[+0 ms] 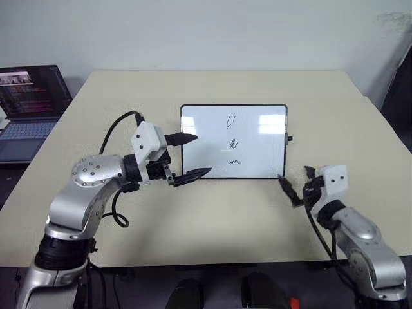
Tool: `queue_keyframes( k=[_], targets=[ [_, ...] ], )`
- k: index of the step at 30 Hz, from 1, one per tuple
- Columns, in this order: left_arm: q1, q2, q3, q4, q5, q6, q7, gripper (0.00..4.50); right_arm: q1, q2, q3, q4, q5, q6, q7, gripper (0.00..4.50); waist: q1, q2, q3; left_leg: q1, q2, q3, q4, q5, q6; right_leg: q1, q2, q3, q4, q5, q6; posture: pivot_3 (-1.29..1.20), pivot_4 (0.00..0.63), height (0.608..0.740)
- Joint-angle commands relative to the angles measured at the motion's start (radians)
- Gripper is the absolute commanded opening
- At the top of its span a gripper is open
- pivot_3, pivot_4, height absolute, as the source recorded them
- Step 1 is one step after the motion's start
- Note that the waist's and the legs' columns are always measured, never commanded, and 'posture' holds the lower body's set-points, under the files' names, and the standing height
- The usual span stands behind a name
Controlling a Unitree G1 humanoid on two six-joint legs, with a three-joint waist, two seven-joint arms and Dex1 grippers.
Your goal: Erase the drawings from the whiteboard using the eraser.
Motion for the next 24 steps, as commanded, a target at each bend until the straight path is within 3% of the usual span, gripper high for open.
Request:
queue_keyframes(
  k=[1,19,24],
  targets=[
    [-0.052,-0.006,-0.013,0.035,0.024,-0.038,-0.025,4.5,-0.038,-0.003,-0.045,0.021,-0.003,0.054,-0.045,4.48,0.0,0.0,0.0,0.0,0.0,0.0,0.0,0.0,0.0,0.0,0.0,0.0,0.0,0.0,0.0,0.0,0.15,0.74],
    [-0.024,-0.007,0.003,0.03,0.044,-0.053,-0.011,4.5,-0.18,-0.027,-0.137,0.394,-0.008,-0.05,-0.052,4.48,-0.001,0.0,0.0,-0.002,0.001,0.001,0.0,0.0,0.0,-0.002,0.0,0.001,0.001,0.0,0.0,0.0,0.15,0.74],
    [-0.011,0.002,0.012,0.015,0.042,-0.047,-0.005,4.5,-0.194,-0.045,-0.147,0.357,0.006,-0.04,-0.041,4.48,-0.001,0.0,0.0,-0.004,0.001,0.003,0.0,0.0,0.0,-0.005,0.0,0.002,0.001,0.0,0.0,0.0,0.15,0.74]
  ],
)
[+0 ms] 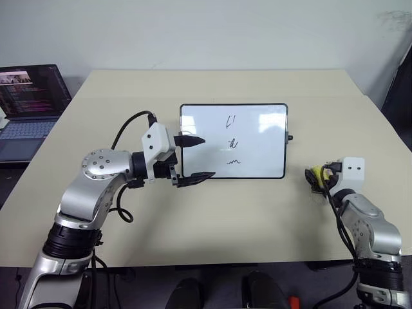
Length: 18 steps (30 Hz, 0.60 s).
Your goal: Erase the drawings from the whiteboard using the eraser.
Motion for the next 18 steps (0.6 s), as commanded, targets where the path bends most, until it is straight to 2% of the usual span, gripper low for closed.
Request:
queue_keyframes(
  k=[1,5,18],
  targets=[
    [0.003,0.016,0.039,-0.043,-0.006,0.003,0.012,4.5,-0.011,-0.016,-0.017,-0.108,0.022,0.008,0.012,4.48,0.0,0.0,0.0,0.0,0.0,0.0,0.0,0.0,0.0,0.0,0.0,0.0,0.0,0.0,0.0,0.0,0.15,0.74],
    [0.011,0.021,0.046,-0.049,-0.008,0.008,0.015,4.5,-0.003,-0.013,-0.018,-0.188,0.027,0.043,0.001,4.48,-0.001,0.0,0.0,-0.002,0.0,0.001,0.0,0.0,0.0,-0.004,0.0,0.001,0.002,0.0,0.0,0.0,0.15,0.74],
    [0.0,0.016,0.028,-0.053,-0.004,0.018,0.008,4.5,-0.05,-0.002,-0.011,-0.068,0.013,0.066,-0.009,4.48,-0.001,0.0,0.0,-0.003,0.0,0.003,0.0,0.0,0.0,-0.005,0.0,0.001,0.002,0.0,0.0,0.0,0.15,0.74]
  ],
)
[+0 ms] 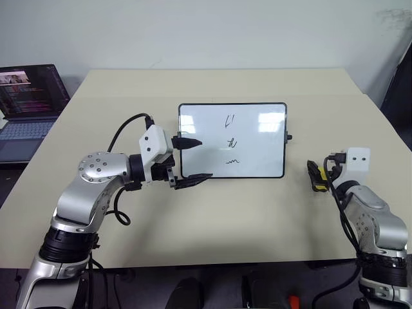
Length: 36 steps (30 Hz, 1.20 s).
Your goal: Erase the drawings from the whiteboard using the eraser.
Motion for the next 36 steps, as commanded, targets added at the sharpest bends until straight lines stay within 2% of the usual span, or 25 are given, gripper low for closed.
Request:
queue_keyframes(
  k=[1,16,19,26,27,31,36],
  targets=[
    [-0.019,0.006,0.013,-0.04,-0.004,-0.003,0.0,4.5,-0.013,-0.003,-0.014,-0.005,0.006,-0.002,0.001,4.48,0.0,0.0,0.0,0.0,0.0,0.0,0.0,0.0,0.0,0.0,0.0,0.0,0.0,0.0,0.0,0.0,0.15,0.74],
    [-0.017,0.007,0.018,-0.056,-0.003,0.012,0.004,4.5,-0.007,-0.008,-0.028,0.04,0.012,0.025,0.016,4.48,0.0,0.0,0.0,-0.001,0.0,0.003,0.0,0.0,0.0,-0.002,0.0,0.0,0.002,0.0,0.0,0.0,0.15,0.74],
    [-0.017,0.007,0.017,-0.057,-0.002,0.012,0.004,4.5,-0.006,-0.009,-0.032,0.05,0.008,0.021,0.015,3.92,0.0,0.0,0.0,-0.001,0.0,0.003,0.0,0.0,0.0,-0.002,0.0,0.0,0.002,0.0,0.0,0.0,0.15,0.74],
    [-0.012,0.005,0.018,-0.058,-0.001,0.01,0.008,4.5,-0.008,-0.008,-0.032,0.057,0.011,0.024,0.021,1.53,0.0,0.0,0.0,-0.001,0.0,0.003,0.0,0.0,0.0,-0.003,0.0,0.001,0.002,0.0,0.0,0.0,0.15,0.74],
    [-0.011,0.005,0.019,-0.059,-0.001,0.012,0.01,4.5,-0.008,-0.006,-0.032,0.056,0.012,0.024,0.02,1.36,0.0,0.0,0.0,-0.001,0.0,0.003,0.0,0.0,0.0,-0.003,0.0,0.001,0.002,0.0,0.0,0.0,0.15,0.74],
    [-0.005,-0.005,0.03,-0.06,-0.002,0.029,0.051,4.5,-0.009,0.001,-0.028,0.04,0.015,0.013,0.023,1.36,0.0,0.0,0.0,-0.001,0.0,0.003,0.0,0.0,0.0,-0.003,0.0,0.001,0.002,0.0,0.0,0.0,0.15,0.74],
    [-0.003,-0.043,0.059,-0.045,0.065,0.08,0.236,4.5,0.012,0.012,0.051,-0.095,-0.003,-0.124,0.086,1.36,-0.001,0.0,0.0,-0.001,0.0,0.004,0.0,0.0,0.0,-0.004,0.0,0.001,0.003,0.0,0.0,0.0,0.15,0.74]
  ],
)
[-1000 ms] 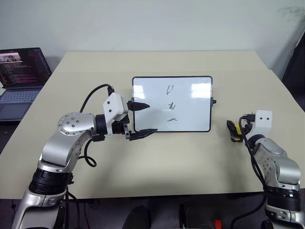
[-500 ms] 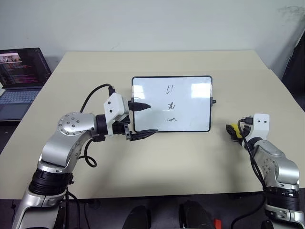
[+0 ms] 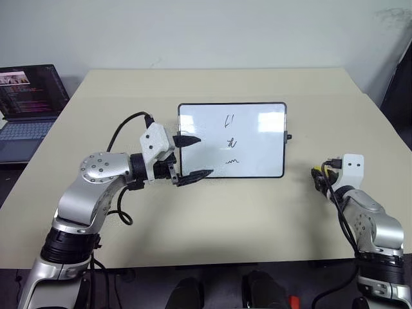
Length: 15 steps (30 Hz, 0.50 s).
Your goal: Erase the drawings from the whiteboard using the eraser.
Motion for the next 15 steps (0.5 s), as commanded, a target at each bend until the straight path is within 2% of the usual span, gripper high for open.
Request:
queue_keyframes(
  k=[1,7,11,15],
  targets=[
    [-0.005,-0.026,0.059,-0.023,0.034,0.033,0.126,4.5,0.005,0.009,0.056,-0.141,-0.011,-0.125,0.042,1.36,-0.002,0.0,0.0,0.0,0.0,0.0,0.0,0.0,0.0,-0.001,0.0,0.0,0.001,0.0,0.0,0.0,0.15,0.74],
    [-0.03,-0.085,0.098,-0.01,0.064,0.101,0.287,4.5,-0.039,0.018,0.265,-0.211,-0.136,-0.346,0.098,1.36,-0.001,0.0,0.0,0.0,0.0,0.0,0.004,0.0,0.0,-0.001,0.0,0.0,0.006,0.0,0.0,0.0,0.15,0.74],
    [-0.052,-0.104,0.114,0.023,0.078,0.124,0.342,4.5,-0.16,0.042,0.417,-0.092,-0.254,-0.472,0.128,1.36,-0.003,0.0,0.0,0.0,0.0,0.0,0.011,0.0,0.0,-0.001,0.0,0.0,0.011,0.0,0.0,0.0,0.15,0.74],
    [-0.064,-0.103,0.118,0.033,0.056,0.137,0.333,4.5,-0.315,0.111,0.48,0.086,-0.321,-0.526,0.106,1.36,-0.003,0.0,0.0,0.001,0.0,-0.001,0.013,0.0,0.0,0.0,0.0,0.0,0.013,0.0,0.0,0.0,0.15,0.74]
  ],
)
